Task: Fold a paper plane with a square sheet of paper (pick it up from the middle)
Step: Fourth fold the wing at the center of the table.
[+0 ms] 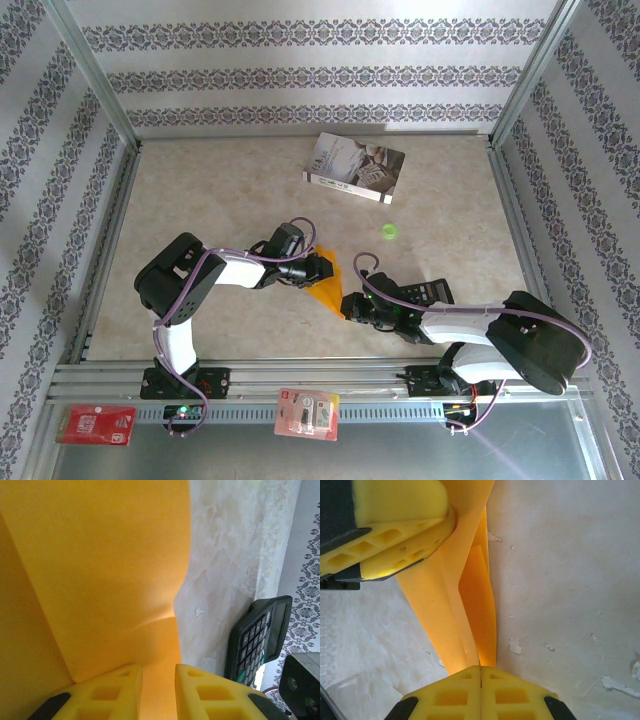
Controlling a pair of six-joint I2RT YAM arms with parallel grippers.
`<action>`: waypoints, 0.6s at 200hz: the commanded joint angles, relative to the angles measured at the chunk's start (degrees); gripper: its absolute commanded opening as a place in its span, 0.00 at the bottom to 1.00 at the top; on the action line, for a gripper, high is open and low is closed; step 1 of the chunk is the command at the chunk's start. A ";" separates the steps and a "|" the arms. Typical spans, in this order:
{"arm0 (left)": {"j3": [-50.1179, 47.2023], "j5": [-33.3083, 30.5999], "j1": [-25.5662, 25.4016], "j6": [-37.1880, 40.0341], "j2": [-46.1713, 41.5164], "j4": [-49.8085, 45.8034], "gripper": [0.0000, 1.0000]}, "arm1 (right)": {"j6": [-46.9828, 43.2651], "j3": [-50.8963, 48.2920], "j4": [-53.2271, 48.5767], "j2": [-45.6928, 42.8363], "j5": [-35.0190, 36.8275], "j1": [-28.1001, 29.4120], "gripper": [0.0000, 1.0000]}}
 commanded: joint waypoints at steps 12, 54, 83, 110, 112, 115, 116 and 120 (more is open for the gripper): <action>-1.40 -1.71 0.98 0.75 1.26 -0.32 0.23 | -1.13 0.17 -2.59 0.99 0.02 -0.81 0.06; -1.67 -1.71 0.99 0.57 1.22 -0.18 0.23 | -1.20 0.18 -2.16 2.18 -0.57 -0.90 0.06; -1.76 -1.77 1.08 0.65 1.24 -0.12 0.23 | -1.15 0.10 -1.98 2.49 -0.79 -0.82 0.06; -2.04 -2.11 1.12 0.54 1.29 0.03 0.23 | -0.96 -0.05 -2.03 2.79 -0.92 -0.72 0.07; -2.08 -2.14 1.15 0.56 1.37 0.04 0.23 | -0.96 -0.03 -2.03 2.83 -0.96 -0.68 0.07; -2.11 -2.11 1.16 0.59 1.39 0.04 0.23 | -1.05 -0.04 -2.08 2.79 -0.99 -0.64 0.07; -2.12 -2.13 1.16 0.58 1.34 0.04 0.23 | -1.00 -0.03 -2.14 2.77 -0.98 -0.64 0.07; -2.16 -2.15 1.21 0.53 1.38 0.02 0.23 | -1.05 0.05 -2.15 2.82 -1.03 -0.59 0.07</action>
